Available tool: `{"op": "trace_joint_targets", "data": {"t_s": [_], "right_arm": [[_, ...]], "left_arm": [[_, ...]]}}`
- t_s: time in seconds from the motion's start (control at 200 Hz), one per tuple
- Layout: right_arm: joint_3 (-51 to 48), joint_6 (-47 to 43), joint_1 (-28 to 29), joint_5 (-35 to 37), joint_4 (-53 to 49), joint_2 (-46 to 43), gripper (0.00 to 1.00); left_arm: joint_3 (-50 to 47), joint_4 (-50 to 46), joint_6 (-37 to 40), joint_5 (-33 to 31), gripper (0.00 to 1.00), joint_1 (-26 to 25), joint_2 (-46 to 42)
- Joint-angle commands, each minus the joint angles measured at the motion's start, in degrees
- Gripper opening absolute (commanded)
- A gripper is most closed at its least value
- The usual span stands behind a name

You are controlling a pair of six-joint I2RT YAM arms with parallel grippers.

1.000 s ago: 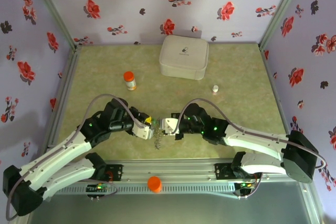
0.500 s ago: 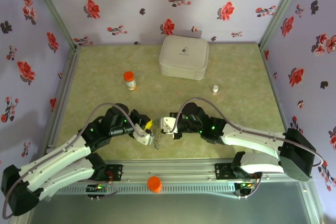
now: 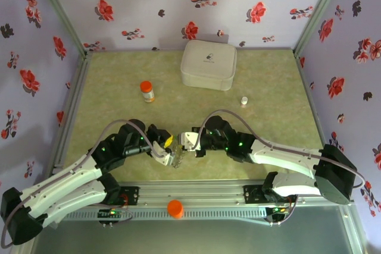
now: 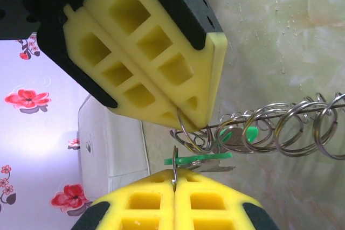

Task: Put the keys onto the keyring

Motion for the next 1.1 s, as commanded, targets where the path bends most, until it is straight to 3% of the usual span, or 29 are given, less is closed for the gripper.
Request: {"op": "trace_joint_targets", "data": {"t_s": [0.0, 1.095], "right_arm": [[2.2, 1.4, -0.4, 0.6, 2.9, 0.0, 0.0], [1.6, 4.0, -1.5, 0.0, 6.3, -0.1, 0.0]], "left_arm": [[-0.5, 1.0, 1.9, -0.2, 0.0, -0.6, -0.7], [-1.5, 0.7, 3.9, -2.7, 0.0, -1.7, -1.1]]}}
